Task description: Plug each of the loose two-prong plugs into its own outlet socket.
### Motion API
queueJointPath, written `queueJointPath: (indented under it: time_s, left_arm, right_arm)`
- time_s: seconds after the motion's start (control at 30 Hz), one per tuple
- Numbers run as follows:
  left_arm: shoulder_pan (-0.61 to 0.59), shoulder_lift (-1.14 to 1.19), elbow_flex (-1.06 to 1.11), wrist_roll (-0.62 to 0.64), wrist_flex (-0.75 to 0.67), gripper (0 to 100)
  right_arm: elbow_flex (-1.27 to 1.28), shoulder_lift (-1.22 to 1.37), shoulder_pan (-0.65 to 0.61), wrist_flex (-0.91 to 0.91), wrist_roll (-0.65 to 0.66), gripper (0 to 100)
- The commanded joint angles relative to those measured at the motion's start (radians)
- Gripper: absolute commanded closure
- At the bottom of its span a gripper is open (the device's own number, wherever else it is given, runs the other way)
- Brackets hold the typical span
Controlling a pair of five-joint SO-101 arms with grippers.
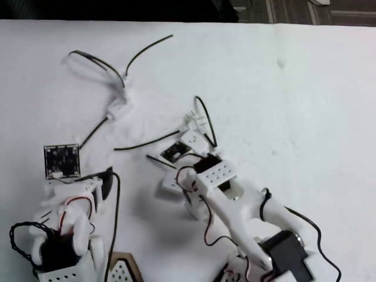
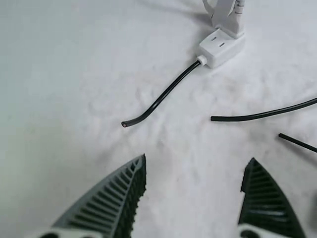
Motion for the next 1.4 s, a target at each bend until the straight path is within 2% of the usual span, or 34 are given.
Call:
queueJointPath:
  time_s: [0.0,0.13,0.3,0.6,0.93,1.07,1.17,1.37]
  left_arm:
    - [-0.007,-0.007,-0.005,0.002,-0.017,69]
    - [-0.007,-0.007,-0.005,0.002,-0.015,69]
    - [-0.005,-0.007,-0.005,0.002,-0.015,69]
    - [-0.005,-0.007,-0.003,0.002,-0.015,69]
    - [-0.005,-0.007,0.014,0.002,-0.023,69]
    - [-0.005,-0.007,0.015,0.002,-0.023,69]
    - [-0.005,-0.007,0.015,0.002,-0.023,69]
    - [-0.005,-0.007,0.009,0.002,-0.023,69]
  right_arm:
    - [-0.058,0.038,0.047,-0.015,-0.002,90.0]
    - [-0.103,0.071,0.065,-0.007,-0.012,90.0]
    - [-0.143,0.094,0.033,-0.005,-0.106,90.0]
    - [-0.140,0.111,0.038,-0.002,-0.107,90.4]
    - [-0.144,0.107,0.038,0.091,-0.107,90.5]
    - [-0.146,0.105,0.036,0.085,-0.101,99.0]
    - [-0.147,0.101,0.031,0.091,-0.100,98.5]
    - [-0.147,-0.058,0.028,0.157,-0.098,98.2]
